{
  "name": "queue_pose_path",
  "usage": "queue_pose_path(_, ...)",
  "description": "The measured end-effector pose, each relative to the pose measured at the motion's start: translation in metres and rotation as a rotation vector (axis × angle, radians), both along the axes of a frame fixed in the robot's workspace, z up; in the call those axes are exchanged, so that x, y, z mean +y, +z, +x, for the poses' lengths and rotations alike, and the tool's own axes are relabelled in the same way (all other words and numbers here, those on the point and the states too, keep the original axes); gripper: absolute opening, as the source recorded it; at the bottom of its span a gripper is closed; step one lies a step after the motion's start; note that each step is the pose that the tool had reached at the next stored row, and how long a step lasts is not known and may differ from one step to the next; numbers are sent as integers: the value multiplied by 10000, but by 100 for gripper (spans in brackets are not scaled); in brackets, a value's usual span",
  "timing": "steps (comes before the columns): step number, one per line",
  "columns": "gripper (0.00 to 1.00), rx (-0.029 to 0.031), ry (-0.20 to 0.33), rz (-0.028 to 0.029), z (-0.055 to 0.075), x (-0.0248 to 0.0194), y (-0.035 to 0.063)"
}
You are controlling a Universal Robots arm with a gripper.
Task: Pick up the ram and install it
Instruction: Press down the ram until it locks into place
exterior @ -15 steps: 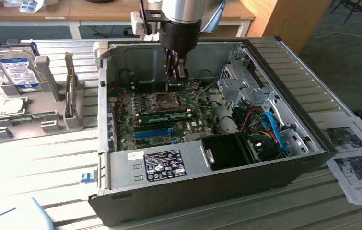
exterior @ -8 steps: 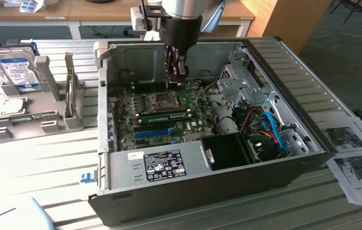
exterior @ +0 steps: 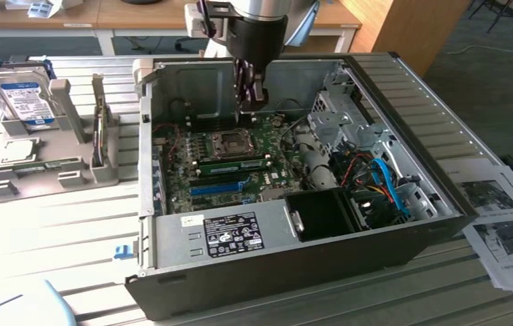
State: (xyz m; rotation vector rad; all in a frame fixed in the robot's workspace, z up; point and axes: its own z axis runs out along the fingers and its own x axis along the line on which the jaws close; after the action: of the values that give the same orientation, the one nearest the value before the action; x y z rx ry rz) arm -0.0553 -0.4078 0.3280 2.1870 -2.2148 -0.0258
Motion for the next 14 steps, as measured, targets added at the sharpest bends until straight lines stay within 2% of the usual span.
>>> queue_pose_path(4, 9, 0, 0, 2, 0, 0, 28)
queue_pose_path(14, 9, 0, 0, 0, 0, 0, 29)
